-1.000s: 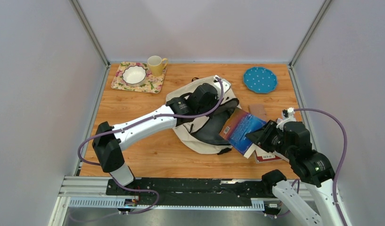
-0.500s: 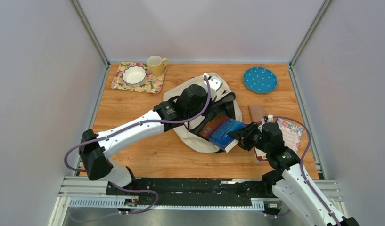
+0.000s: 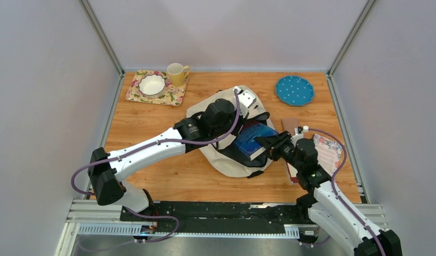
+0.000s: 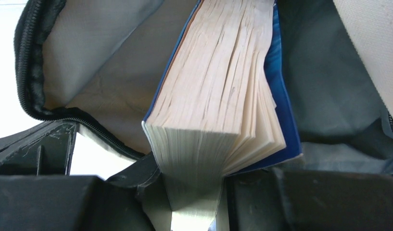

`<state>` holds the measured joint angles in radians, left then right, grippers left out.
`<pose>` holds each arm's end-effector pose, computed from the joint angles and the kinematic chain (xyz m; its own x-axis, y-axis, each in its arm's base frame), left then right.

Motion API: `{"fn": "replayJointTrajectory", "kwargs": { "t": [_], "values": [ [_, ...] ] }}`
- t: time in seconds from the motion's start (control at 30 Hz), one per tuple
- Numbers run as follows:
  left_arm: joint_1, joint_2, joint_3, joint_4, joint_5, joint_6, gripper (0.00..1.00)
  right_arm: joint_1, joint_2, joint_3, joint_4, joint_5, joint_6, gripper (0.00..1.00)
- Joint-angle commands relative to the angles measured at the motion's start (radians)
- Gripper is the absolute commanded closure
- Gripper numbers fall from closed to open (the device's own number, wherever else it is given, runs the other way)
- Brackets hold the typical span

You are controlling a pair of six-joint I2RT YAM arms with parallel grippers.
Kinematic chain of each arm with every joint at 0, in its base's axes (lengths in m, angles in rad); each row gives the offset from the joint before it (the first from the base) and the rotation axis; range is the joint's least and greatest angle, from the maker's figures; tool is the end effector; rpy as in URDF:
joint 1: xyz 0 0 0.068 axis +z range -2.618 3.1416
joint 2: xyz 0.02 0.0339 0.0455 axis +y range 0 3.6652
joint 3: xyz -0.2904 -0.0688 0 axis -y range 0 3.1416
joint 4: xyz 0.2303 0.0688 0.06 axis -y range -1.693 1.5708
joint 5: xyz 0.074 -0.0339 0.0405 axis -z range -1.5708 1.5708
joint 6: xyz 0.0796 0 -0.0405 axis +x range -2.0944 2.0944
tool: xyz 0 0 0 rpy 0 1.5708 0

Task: Pack the student bag
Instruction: Place the book in the student bag.

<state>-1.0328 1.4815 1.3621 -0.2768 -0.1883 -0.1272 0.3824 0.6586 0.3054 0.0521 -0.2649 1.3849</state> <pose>0.2026 -0.3104 0.3761 -0.2919 0.2461 -0.9242 0.7239 0.6884 -0.0454 0.1511 0.0832 0.2231 -0.6328 0.7678 -0.1002 0.1610 0.2570 0.9529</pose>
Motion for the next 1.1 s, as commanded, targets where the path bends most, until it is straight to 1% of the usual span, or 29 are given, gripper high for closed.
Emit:
{"fn": "replayJointTrajectory", "kwargs": {
  "t": [0.0, 0.03, 0.07, 0.1, 0.17, 0.27, 0.3, 0.33, 0.4, 0.43, 0.53, 0.57, 0.6, 0.67, 0.7, 0.83, 0.87, 0.93, 0.97, 1.0, 1.07],
  "values": [
    [-0.006, -0.03, 0.032, 0.111, 0.003, 0.009, 1.0, 0.039, 0.039, 0.003, 0.388, 0.025, 0.052, 1.0],
    [-0.006, -0.026, 0.035, 0.111, -0.003, 0.003, 1.0, 0.067, 0.047, -0.011, 0.405, 0.065, 0.049, 1.0],
    [-0.006, -0.024, 0.043, 0.108, -0.005, 0.0, 1.0, 0.126, 0.055, -0.031, 0.442, 0.113, 0.048, 1.0],
    [-0.007, -0.02, 0.045, 0.11, -0.007, 0.0, 1.0, 0.153, 0.061, -0.051, 0.519, 0.233, 0.046, 1.0],
    [-0.007, -0.02, 0.043, 0.103, -0.023, -0.008, 1.0, 0.2, 0.093, -0.066, 0.557, 0.34, 0.014, 1.0],
    [-0.006, -0.024, 0.04, 0.102, -0.026, -0.015, 1.0, 0.202, 0.194, -0.054, 0.653, 0.375, -0.029, 1.0],
    [-0.006, -0.026, 0.04, 0.097, -0.026, -0.02, 1.0, 0.204, 0.228, -0.066, 0.761, 0.397, -0.023, 1.0],
    [-0.006, -0.027, 0.042, 0.094, -0.026, -0.023, 1.0, 0.201, 0.286, -0.077, 0.805, 0.412, -0.008, 1.0],
    [-0.006, -0.032, 0.038, 0.096, -0.025, -0.026, 1.0, 0.2, 0.353, -0.06, 0.911, 0.405, -0.029, 1.0],
    [-0.006, -0.033, 0.038, 0.096, -0.025, -0.026, 1.0, 0.2, 0.421, -0.033, 0.933, 0.395, -0.021, 1.0],
    [-0.007, -0.041, 0.04, 0.097, -0.017, -0.031, 1.0, 0.202, 0.53, 0.009, 1.001, 0.354, 0.029, 1.0],
    [-0.006, -0.04, 0.042, 0.097, -0.016, -0.031, 1.0, 0.202, 0.603, 0.026, 1.043, 0.346, 0.04, 1.0],
    [-0.006, -0.044, 0.042, 0.096, -0.017, -0.032, 1.0, 0.2, 0.649, 0.032, 1.134, 0.349, 0.055, 1.0],
    [-0.006, -0.044, 0.037, 0.094, -0.02, -0.031, 1.0, 0.204, 0.758, 0.063, 1.227, 0.354, 0.081, 1.0],
    [-0.006, -0.043, 0.035, 0.094, -0.019, -0.032, 1.0, 0.205, 0.788, 0.073, 1.288, 0.36, 0.091, 1.0],
    [-0.006, -0.044, 0.02, 0.109, -0.014, -0.046, 1.0, 0.251, 0.892, 0.11, 1.347, 0.418, 0.092, 1.0],
    [-0.006, -0.043, 0.02, 0.11, -0.011, -0.048, 1.0, 0.28, 0.903, 0.11, 1.338, 0.484, 0.088, 1.0],
    [-0.006, -0.043, 0.019, 0.116, 0.0, -0.061, 1.0, 0.296, 0.938, 0.123, 1.298, 0.518, 0.079, 0.99],
    [-0.006, -0.046, 0.015, 0.119, 0.004, -0.064, 1.0, 0.303, 0.949, 0.133, 1.277, 0.533, 0.08, 0.97],
    [-0.006, -0.049, 0.012, 0.122, 0.006, -0.072, 1.0, 0.306, 0.963, 0.141, 1.208, 0.535, 0.126, 0.97],
    [-0.006, -0.052, 0.006, 0.128, 0.01, -0.075, 1.0, 0.322, 1.009, 0.147, 1.183, 0.581, 0.144, 0.95]
  ]
}}
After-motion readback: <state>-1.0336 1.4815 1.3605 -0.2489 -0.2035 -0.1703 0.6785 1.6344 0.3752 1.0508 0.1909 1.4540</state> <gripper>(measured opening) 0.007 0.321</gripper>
